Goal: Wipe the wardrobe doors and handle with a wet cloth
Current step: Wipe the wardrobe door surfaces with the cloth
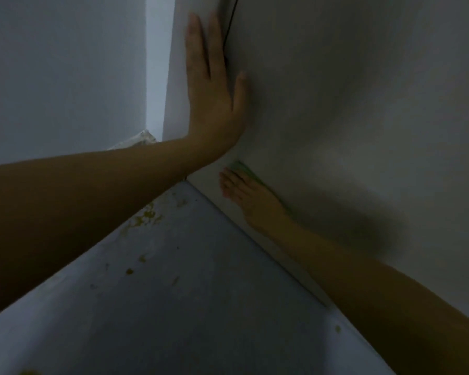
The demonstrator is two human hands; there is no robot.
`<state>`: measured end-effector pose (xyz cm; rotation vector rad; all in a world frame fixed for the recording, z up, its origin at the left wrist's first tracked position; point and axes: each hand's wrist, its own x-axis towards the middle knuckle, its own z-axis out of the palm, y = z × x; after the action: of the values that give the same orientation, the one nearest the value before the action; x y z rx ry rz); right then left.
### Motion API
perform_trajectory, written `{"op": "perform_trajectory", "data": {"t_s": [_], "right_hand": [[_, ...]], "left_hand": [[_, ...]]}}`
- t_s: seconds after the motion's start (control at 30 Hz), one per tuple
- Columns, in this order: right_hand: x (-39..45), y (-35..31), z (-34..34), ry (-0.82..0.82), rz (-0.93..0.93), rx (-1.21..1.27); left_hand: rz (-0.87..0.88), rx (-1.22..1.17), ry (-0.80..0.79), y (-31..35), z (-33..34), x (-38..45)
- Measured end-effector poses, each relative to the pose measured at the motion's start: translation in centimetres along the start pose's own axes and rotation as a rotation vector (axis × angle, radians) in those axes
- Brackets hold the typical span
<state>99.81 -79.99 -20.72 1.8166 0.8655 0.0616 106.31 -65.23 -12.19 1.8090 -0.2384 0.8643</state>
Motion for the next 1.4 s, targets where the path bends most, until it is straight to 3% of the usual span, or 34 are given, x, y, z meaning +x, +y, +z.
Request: {"op": "perform_trajectory", "data": {"t_s": [0.13,0.27,0.5,0.67,0.87,1.0,1.23,1.3,1.4], "right_hand": [[-4.5,-1.8,2.5,-0.084,-0.141,-0.002],[-2.2,-1.9,1.6,-0.077,-0.191,-0.049],[2.7,-3.8,1.6,-0.046,-0.172,-0.180],[-1.7,-5.7,4.4,-0.058,-0.275,-0.235],[1.4,-6.2,3.2,-0.072,-0.273,-0.181],[1.4,-6.3,3.9,-0.062,-0.236,-0.163],[-1.8,-6.5,4.9,-0.072,-0.365,-0.175],[0.6,-7.3,4.6,-0.109,-0.310,-0.153],[4.4,-7.1,4.0,-0.205,-0.128,0.120]], "left_hand": [[0.020,0.003,0.044,-0.2,0.6,0.1],[0.024,-0.025,0.050,-0.9,0.4,-0.4],[-0.263,-0.036,0.029,-2.2,1.1,-3.7],[-0.260,-0.009,0.060,-2.0,1.8,-3.7],[-0.222,0.036,-0.012,-3.3,0.5,-4.8],[-0.236,0.055,0.029,-3.0,1.7,-4.2],[-0.217,0.063,0.055,-3.7,2.2,-4.3],[-0.214,0.045,0.023,-3.7,1.8,-4.4],[-0.208,0.050,-0.010,-3.8,1.5,-4.5]]}}
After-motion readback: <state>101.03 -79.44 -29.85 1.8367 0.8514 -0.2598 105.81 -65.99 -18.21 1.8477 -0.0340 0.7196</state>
